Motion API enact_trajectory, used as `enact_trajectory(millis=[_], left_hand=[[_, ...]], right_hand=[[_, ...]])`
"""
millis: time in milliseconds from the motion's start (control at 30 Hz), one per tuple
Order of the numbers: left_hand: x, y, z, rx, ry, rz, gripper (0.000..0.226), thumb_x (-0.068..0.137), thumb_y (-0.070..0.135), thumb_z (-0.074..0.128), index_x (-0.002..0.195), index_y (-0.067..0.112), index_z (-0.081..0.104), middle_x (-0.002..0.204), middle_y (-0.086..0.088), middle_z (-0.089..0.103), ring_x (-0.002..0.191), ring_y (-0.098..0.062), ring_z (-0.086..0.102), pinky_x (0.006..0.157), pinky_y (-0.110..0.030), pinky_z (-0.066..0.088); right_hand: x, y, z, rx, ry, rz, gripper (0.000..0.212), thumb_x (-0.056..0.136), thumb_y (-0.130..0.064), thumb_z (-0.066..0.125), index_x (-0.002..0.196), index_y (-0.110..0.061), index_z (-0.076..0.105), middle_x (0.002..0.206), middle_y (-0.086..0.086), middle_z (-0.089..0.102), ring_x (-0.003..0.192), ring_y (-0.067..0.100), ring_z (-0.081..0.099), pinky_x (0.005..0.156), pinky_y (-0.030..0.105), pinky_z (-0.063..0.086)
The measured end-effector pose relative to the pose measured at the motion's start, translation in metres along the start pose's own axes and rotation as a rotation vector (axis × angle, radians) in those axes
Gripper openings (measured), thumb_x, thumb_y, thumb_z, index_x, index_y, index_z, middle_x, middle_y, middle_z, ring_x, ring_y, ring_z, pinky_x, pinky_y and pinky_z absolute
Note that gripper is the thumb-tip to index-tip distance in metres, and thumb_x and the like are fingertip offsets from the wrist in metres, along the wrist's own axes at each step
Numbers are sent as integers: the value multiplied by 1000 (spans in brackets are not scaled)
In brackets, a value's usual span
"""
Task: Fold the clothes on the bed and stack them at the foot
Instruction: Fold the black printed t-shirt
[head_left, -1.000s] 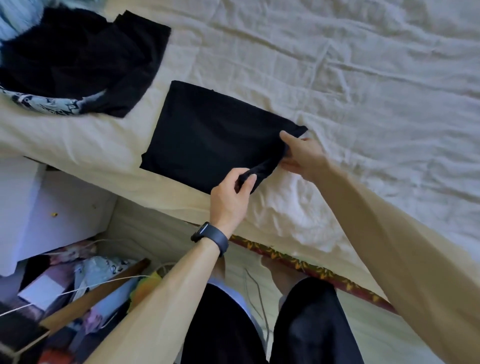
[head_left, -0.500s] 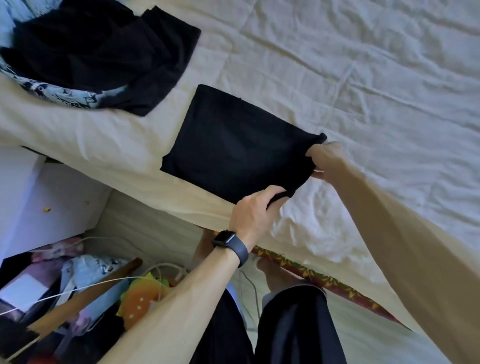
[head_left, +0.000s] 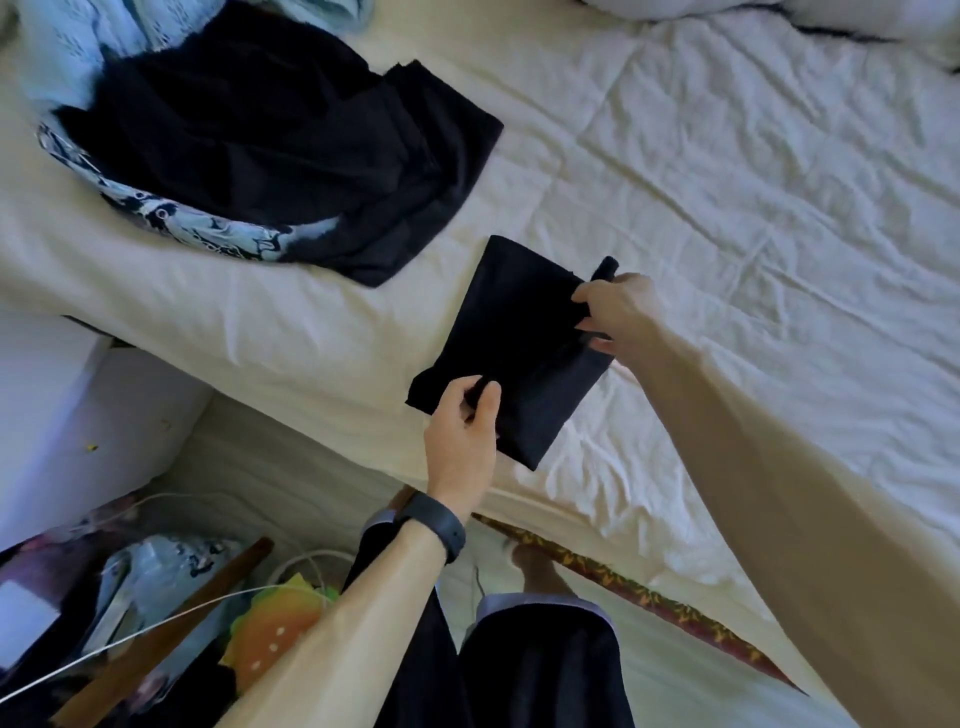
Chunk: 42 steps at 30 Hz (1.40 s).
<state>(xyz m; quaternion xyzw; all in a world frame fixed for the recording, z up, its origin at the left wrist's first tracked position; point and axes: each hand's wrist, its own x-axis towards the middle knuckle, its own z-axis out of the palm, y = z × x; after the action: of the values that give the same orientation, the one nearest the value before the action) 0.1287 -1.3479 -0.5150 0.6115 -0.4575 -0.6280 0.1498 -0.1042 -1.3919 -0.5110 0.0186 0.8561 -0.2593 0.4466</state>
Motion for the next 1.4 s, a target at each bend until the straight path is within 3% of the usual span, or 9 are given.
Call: enact_trajectory(millis=[133, 300, 433, 567, 767, 967, 1033, 1133, 1400], left_hand=[[26, -12, -33, 78, 65, -168, 11, 101, 41, 55, 108, 32, 57, 96, 14, 63, 96, -17, 67, 89, -43, 57], [37, -17, -52, 267, 58, -206, 28, 102, 41, 52, 113, 19, 63, 87, 15, 59, 89, -17, 61, 67, -24, 37], [37, -11, -54, 268, 44, -173, 34, 103, 42, 48, 124, 18, 60, 108, 6, 63, 93, -13, 59, 74, -24, 40], [41, -10, -56, 314, 46, -203, 34, 104, 43, 47, 123, 18, 59, 122, 0, 51, 76, -1, 51, 73, -22, 38], [50, -4, -61, 460, 1, -193, 37, 105, 40, 44, 127, 13, 56, 133, -3, 46, 86, -17, 54, 76, -29, 43], [58, -2, -62, 442, -7, -162, 28, 101, 35, 53, 120, 16, 49, 115, 1, 58, 95, -20, 59, 72, -30, 42], [62, 0, -63, 398, -55, -181, 36, 96, 38, 58, 125, 19, 48, 115, 6, 57, 100, -15, 58, 75, -25, 42], [71, 2, -68, 463, -112, -128, 33, 90, 52, 64, 101, 23, 55, 96, 10, 60, 87, -9, 59, 63, -19, 39], [73, 4, -79, 525, -236, -115, 18, 95, 39, 67, 94, 28, 53, 94, 3, 74, 74, -13, 71, 70, -30, 52]], right_hand=[[-8, -31, 64, -112, -4, -7, 14, 81, -20, 65, 94, -16, 61, 86, 5, 72, 78, 19, 73, 72, 38, 60], [-17, -40, 106, -163, 101, 25, 9, 83, -22, 61, 91, -17, 59, 90, 6, 69, 76, 20, 66, 56, 27, 47], [-22, -45, 114, -89, 218, 15, 21, 84, -25, 62, 103, -23, 54, 90, -2, 60, 76, 14, 58, 54, 24, 39], [-22, -45, 116, -23, 150, 19, 20, 87, -23, 66, 106, -26, 62, 98, 0, 69, 85, 14, 66, 60, 27, 48], [-54, -15, 90, 202, 11, -175, 54, 82, 13, 46, 107, -25, 74, 103, -15, 76, 102, 0, 70, 85, 21, 57], [-87, 88, 63, 224, 267, 83, 22, 92, -19, 65, 113, -24, 59, 116, -4, 65, 101, 11, 64, 81, 26, 49], [-94, 123, 63, 205, 207, 226, 41, 91, -35, 71, 124, -19, 51, 119, -3, 59, 106, 16, 60, 87, 32, 47], [-95, 154, 66, 266, 52, 285, 38, 88, -45, 76, 110, -19, 60, 110, -3, 67, 100, 16, 67, 91, 40, 57], [-91, 178, 77, 410, -177, 151, 23, 99, -24, 67, 118, -11, 66, 101, 3, 78, 84, 15, 77, 74, 31, 57]])
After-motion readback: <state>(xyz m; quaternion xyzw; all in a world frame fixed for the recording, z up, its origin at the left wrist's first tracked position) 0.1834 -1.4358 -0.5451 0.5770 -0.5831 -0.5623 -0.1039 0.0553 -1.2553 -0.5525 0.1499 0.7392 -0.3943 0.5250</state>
